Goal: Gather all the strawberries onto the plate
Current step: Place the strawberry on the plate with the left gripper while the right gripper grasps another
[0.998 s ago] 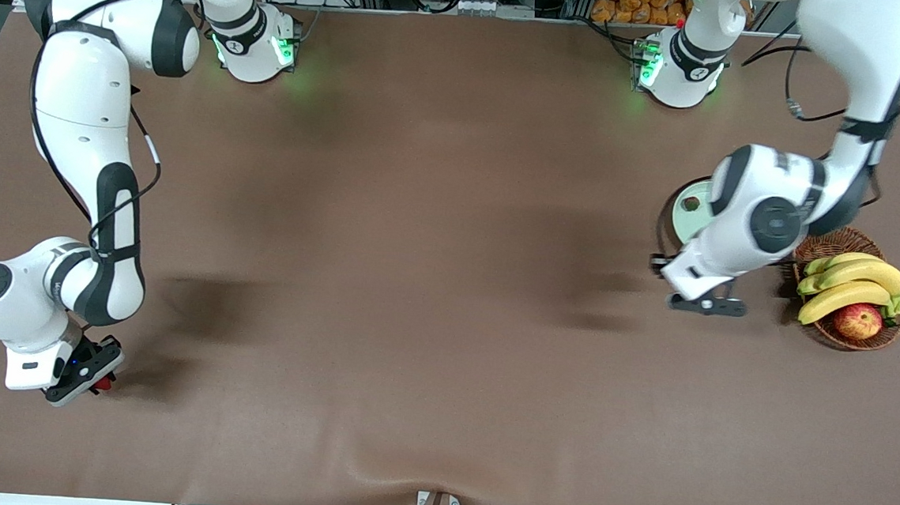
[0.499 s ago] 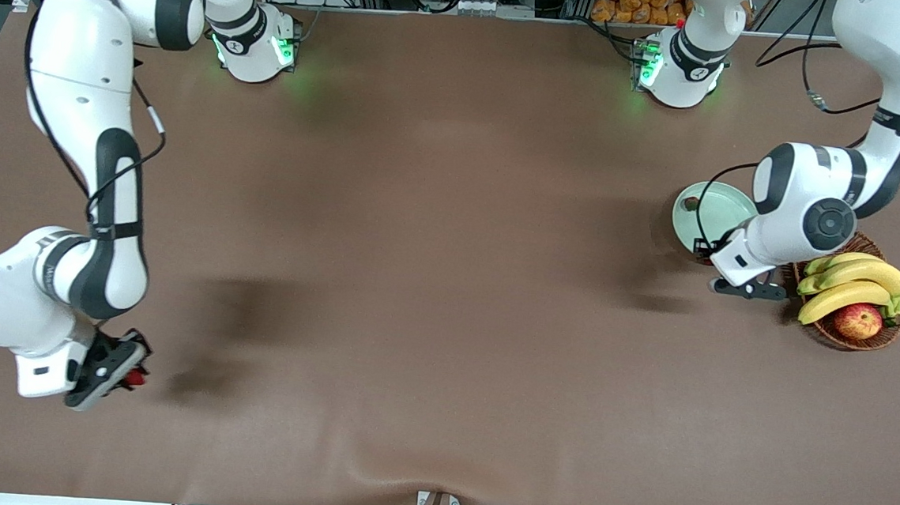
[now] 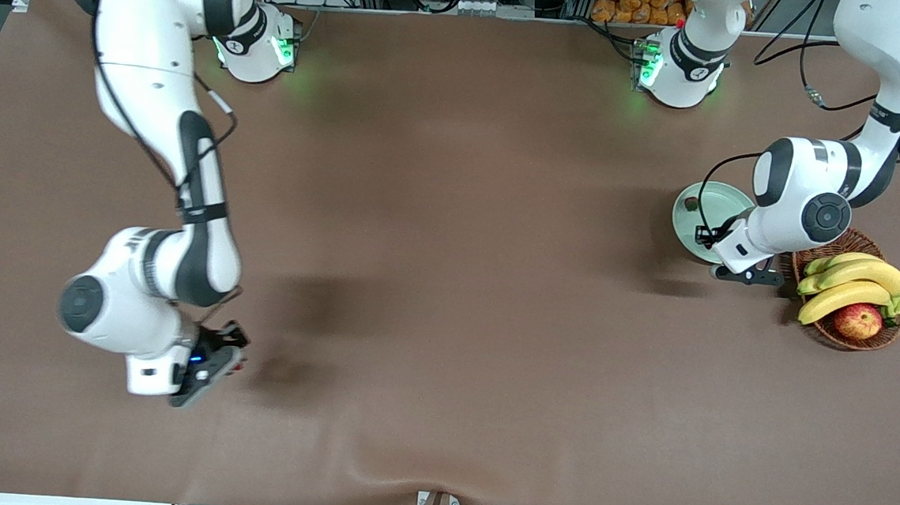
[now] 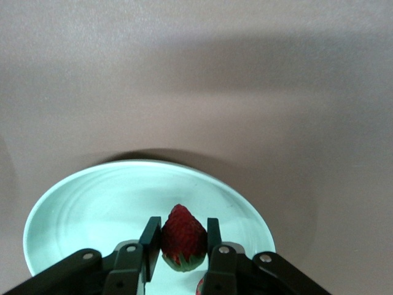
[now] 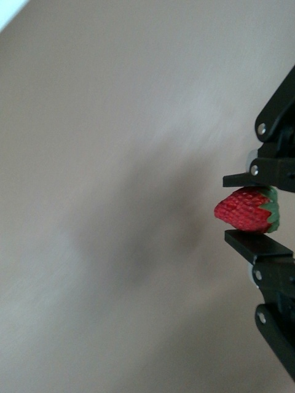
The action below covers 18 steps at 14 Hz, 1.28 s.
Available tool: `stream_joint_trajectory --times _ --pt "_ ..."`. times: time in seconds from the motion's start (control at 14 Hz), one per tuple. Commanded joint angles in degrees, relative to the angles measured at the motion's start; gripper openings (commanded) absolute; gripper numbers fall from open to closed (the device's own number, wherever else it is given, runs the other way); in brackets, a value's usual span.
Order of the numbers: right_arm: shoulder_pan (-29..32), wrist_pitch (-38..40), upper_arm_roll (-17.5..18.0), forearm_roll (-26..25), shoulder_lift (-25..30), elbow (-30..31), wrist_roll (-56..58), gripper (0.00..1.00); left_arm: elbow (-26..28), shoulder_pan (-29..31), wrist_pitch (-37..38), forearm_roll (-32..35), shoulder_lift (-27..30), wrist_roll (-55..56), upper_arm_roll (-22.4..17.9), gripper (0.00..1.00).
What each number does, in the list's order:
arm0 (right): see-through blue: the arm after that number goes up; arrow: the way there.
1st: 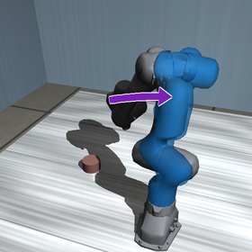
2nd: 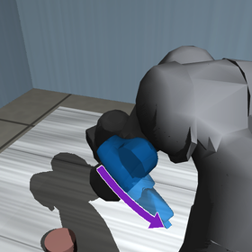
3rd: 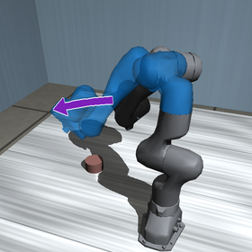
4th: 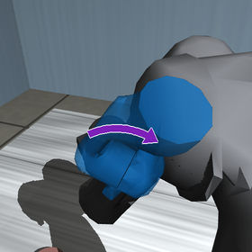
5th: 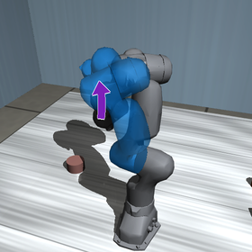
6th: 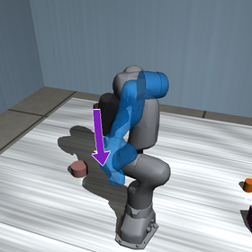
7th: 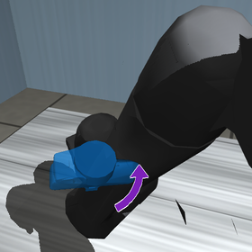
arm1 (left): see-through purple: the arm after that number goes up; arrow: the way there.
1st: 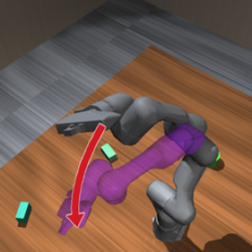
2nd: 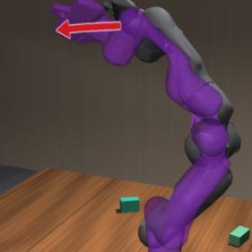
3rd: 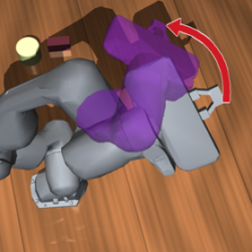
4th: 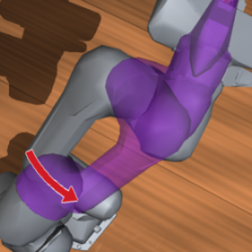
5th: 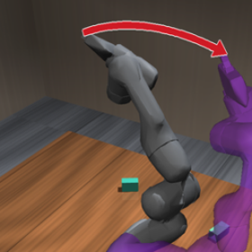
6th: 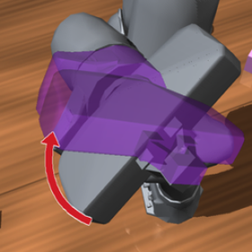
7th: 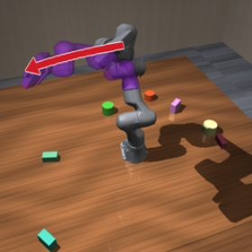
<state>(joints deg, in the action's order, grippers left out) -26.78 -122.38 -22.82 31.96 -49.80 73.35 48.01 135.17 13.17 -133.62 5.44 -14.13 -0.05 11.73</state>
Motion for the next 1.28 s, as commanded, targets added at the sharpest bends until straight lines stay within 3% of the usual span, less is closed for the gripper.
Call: stream_joint_trajectory --times 0.0,0.29,0.78,0.93,1.21 --pt "-8.96 -0.32 -0.73 1.52 2.95 3.46 -16.47 0.00 1.76 0.89 -0.77 1.24 2.18 -0.30 0.58 1.00" --pt "-18.29 -2.16 -0.73 1.61 2.51 3.47 -36.55 0.00 0.28 0.46 -0.68 1.24 2.44 -0.30 0.67 1.00" --pt "-30.77 -11.99 0.05 2.32 -0.03 3.46 -57.91 0.00 -6.84 0.02 -0.24 1.24 1.13 0.05 4.44 1.00" --pt "-33.33 -17.43 1.54 2.32 -1.52 3.38 -66.34 0.00 -9.39 -0.42 -0.24 1.24 -0.01 0.05 4.88 1.00" --pt "-35.71 -27.97 7.78 2.14 -6.36 1.80 -77.61 0.00 -14.13 -2.09 -0.15 1.24 -2.82 0.14 4.89 1.00"
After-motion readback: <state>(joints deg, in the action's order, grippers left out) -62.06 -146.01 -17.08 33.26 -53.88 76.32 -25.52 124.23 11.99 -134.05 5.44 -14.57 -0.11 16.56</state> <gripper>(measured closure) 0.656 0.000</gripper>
